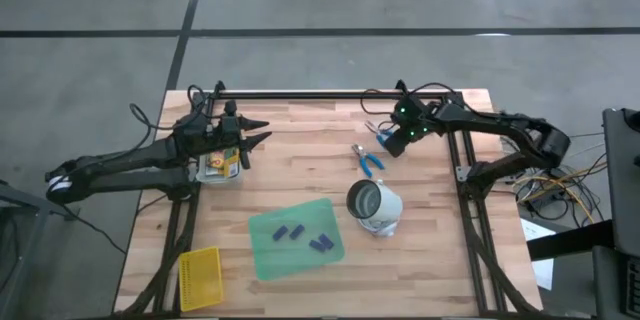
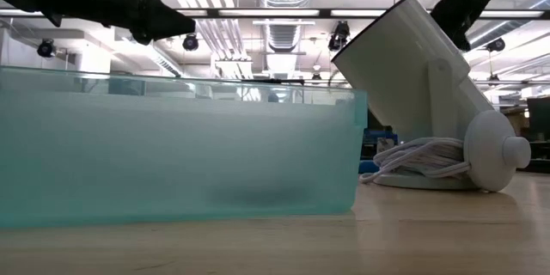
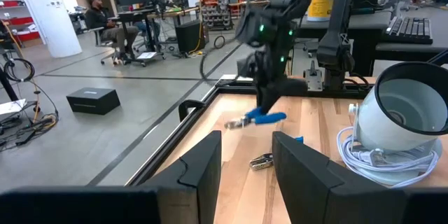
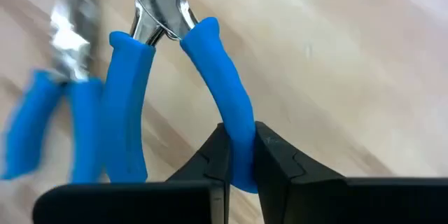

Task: Pick & Place School Supplies
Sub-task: Put the blue hole puncher into the yellow bin

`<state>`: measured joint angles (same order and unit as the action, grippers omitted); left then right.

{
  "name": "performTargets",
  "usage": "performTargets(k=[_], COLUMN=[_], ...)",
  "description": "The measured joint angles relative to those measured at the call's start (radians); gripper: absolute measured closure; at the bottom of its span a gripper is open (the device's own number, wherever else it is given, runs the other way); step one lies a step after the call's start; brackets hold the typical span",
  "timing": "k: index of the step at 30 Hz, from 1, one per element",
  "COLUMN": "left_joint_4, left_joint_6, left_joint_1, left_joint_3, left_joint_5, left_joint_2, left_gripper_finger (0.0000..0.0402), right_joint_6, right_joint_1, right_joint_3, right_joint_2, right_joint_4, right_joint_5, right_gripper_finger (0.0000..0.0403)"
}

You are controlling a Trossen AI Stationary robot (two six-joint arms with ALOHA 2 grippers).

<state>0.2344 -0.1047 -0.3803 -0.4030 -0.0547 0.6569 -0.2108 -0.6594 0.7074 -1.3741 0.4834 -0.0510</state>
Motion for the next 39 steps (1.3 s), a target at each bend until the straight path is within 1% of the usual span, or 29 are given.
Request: performTargets(k=[9, 13, 17, 20, 23, 25, 27, 31, 36, 39], left_joint_4=[0.000, 0.000, 0.000, 0.000, 0.000, 0.000, 0.000, 0.000, 0.000, 0.000], left_joint_6=[0.000, 0.000, 0.000, 0.000, 0.000, 0.000, 0.000, 0.000, 0.000, 0.020], left_joint_1=[0.000, 0.000, 0.000, 0.000, 0.000, 0.000, 0.000, 0.000, 0.000, 0.000], left_joint_3=[0.000, 0.000, 0.000, 0.000, 0.000, 0.000, 0.000, 0.000, 0.000, 0.000], left_joint_5=[0.000, 0.000, 0.000, 0.000, 0.000, 0.000, 0.000, 0.000, 0.000, 0.000], left_joint_2=[0.000, 0.000, 0.000, 0.000, 0.000, 0.000, 0.000, 0.000, 0.000, 0.000], left_gripper_finger=[0.0268, 0.0268, 0.0268, 0.0268, 0.0268, 0.0268, 0.0268, 0.0268, 0.0268, 0.0268], right_joint_6=[-0.001, 0.051, 0.083, 0.082, 0.067, 0.030, 0.026, 0.092, 0.180, 0.206], right_joint_1=[0.001, 0.001, 0.001, 0.001, 0.001, 0.004, 0.014, 0.053, 0.129, 0.179], right_joint_3=[0.004, 0.005, 0.005, 0.006, 0.006, 0.006, 0.007, 0.007, 0.007, 0.007], right_joint_2=[0.224, 0.304, 0.356, 0.377, 0.380, 0.378, 0.374, 0.372, 0.372, 0.366], right_joint_4=[-0.068, -0.107, -0.189, -0.260, -0.348, -0.405, -0.446, -0.485, -0.536, -0.586], right_joint_5=[-0.067, -0.081, -0.189, -0.276, -0.335, -0.344, -0.345, -0.349, -0.350, -0.325], right_gripper_finger=[0.0373, 0.0373, 0.0373, 0.0373, 0.0373, 0.0373, 0.0373, 0.0373, 0.0373, 0.0373])
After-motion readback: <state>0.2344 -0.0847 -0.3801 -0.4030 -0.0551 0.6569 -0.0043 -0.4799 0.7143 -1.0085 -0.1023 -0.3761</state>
